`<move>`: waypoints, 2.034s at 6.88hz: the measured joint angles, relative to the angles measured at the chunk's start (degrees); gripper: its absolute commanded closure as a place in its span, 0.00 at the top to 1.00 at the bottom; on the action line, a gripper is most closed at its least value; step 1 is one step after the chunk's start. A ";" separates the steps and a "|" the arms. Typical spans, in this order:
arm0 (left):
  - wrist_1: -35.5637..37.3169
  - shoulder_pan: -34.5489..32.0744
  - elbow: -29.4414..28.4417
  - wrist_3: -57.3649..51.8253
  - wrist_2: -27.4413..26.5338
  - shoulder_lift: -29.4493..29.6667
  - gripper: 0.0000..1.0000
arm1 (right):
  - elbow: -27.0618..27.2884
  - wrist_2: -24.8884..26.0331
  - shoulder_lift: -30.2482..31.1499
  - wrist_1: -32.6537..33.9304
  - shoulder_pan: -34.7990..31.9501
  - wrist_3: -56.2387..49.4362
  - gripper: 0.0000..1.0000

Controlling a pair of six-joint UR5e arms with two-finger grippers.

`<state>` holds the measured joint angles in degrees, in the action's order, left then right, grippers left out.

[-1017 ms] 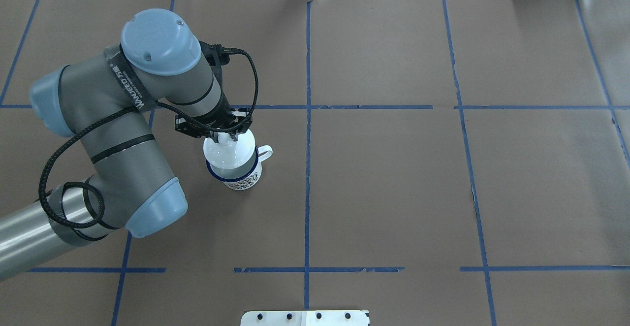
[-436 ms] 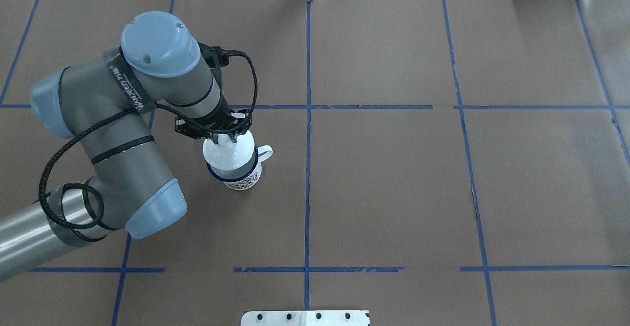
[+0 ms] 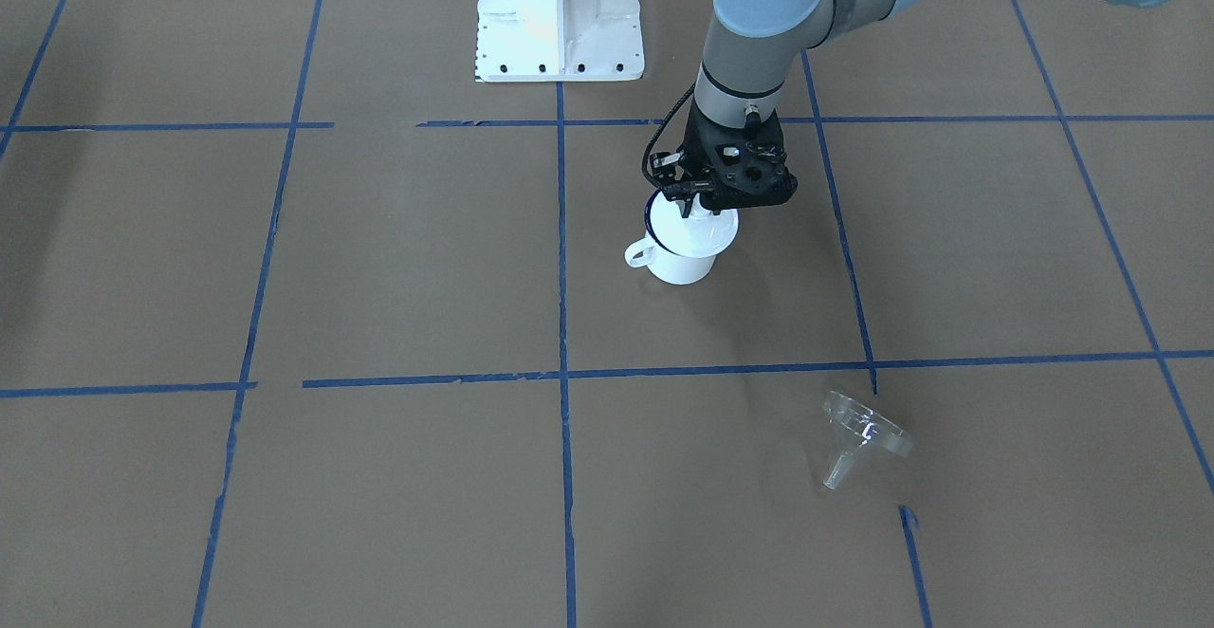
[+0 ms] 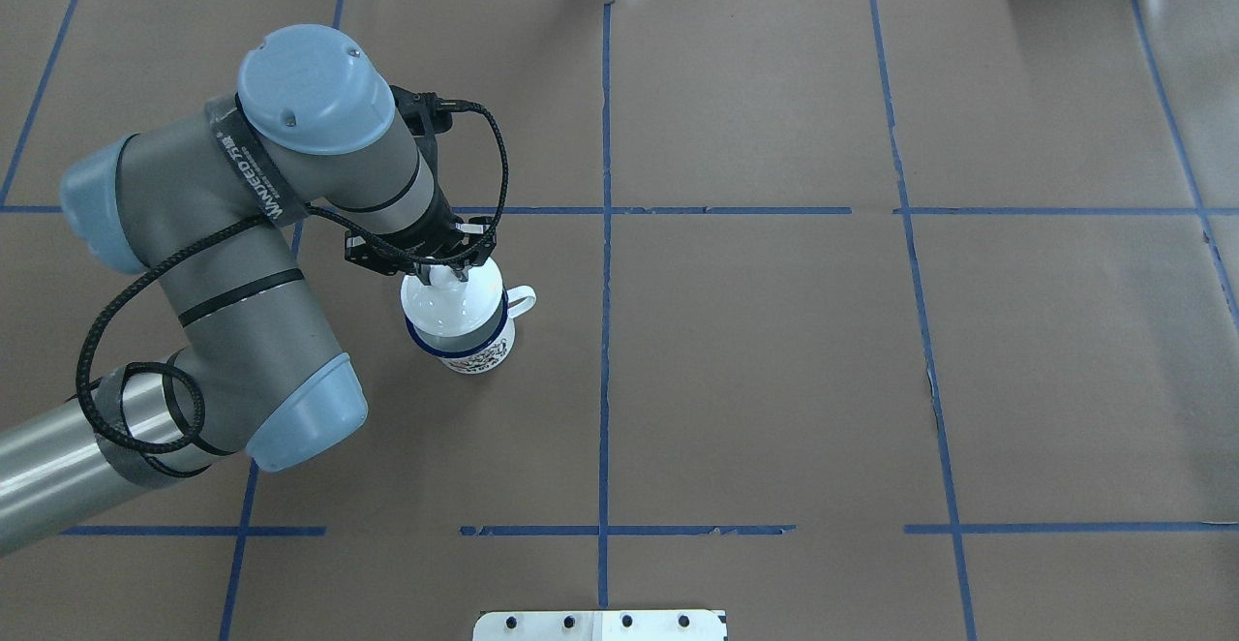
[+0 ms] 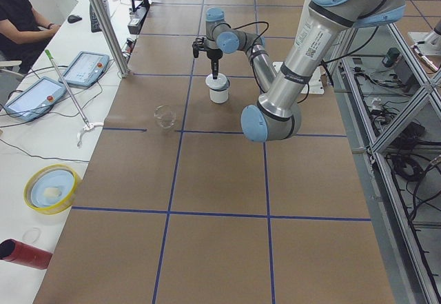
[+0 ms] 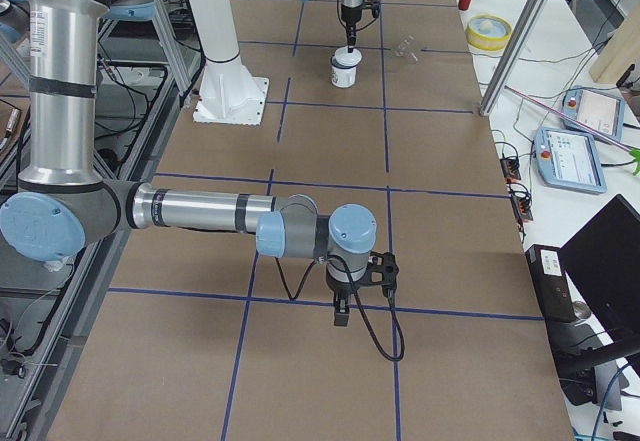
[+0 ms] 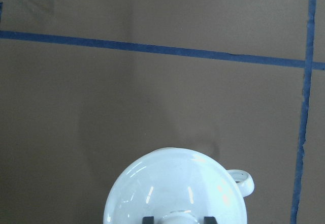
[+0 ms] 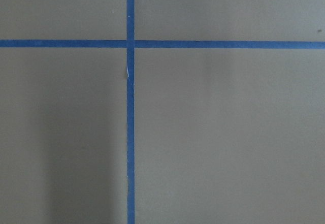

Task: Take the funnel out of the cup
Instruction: 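Lower the white lid onto the mug opening with the left gripper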

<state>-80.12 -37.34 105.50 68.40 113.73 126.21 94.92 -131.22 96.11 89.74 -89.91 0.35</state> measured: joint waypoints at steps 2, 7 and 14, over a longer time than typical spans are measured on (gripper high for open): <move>0.03 0.20 0.10 0.06 0.00 -0.03 0.00 | -0.05 0.00 0.00 0.00 0.00 0.00 1.00; 0.06 0.34 0.15 0.13 -0.02 -0.12 1.00 | -0.03 0.00 -0.02 0.00 0.00 0.00 1.00; -0.74 0.40 0.12 0.04 -0.09 0.25 1.00 | -0.07 0.00 -0.03 0.00 0.00 0.00 1.00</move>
<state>-80.86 -36.94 105.62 68.43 113.64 126.46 94.85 -131.22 96.08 89.74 -89.91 0.35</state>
